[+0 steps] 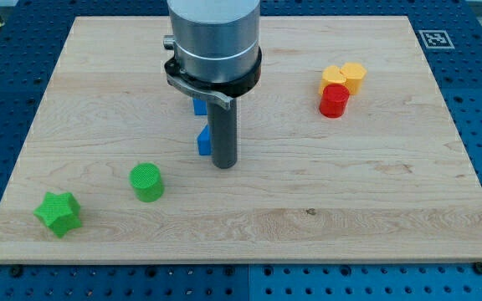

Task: Push the blue triangle into the blue cube

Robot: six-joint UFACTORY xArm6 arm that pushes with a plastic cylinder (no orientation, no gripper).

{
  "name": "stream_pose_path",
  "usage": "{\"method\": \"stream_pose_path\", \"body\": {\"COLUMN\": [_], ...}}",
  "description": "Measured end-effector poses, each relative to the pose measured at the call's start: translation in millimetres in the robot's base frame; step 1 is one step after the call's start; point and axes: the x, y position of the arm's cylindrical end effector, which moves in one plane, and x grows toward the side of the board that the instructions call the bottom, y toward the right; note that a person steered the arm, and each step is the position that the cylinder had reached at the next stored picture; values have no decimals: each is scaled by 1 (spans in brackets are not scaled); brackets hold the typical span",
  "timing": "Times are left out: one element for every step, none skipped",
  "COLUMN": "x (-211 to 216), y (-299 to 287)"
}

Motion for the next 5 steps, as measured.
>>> {"method": "stream_pose_path", "body": {"x": [-10, -24, -31, -25, -33], "y": [-9, -23, -31, 0, 38]}}
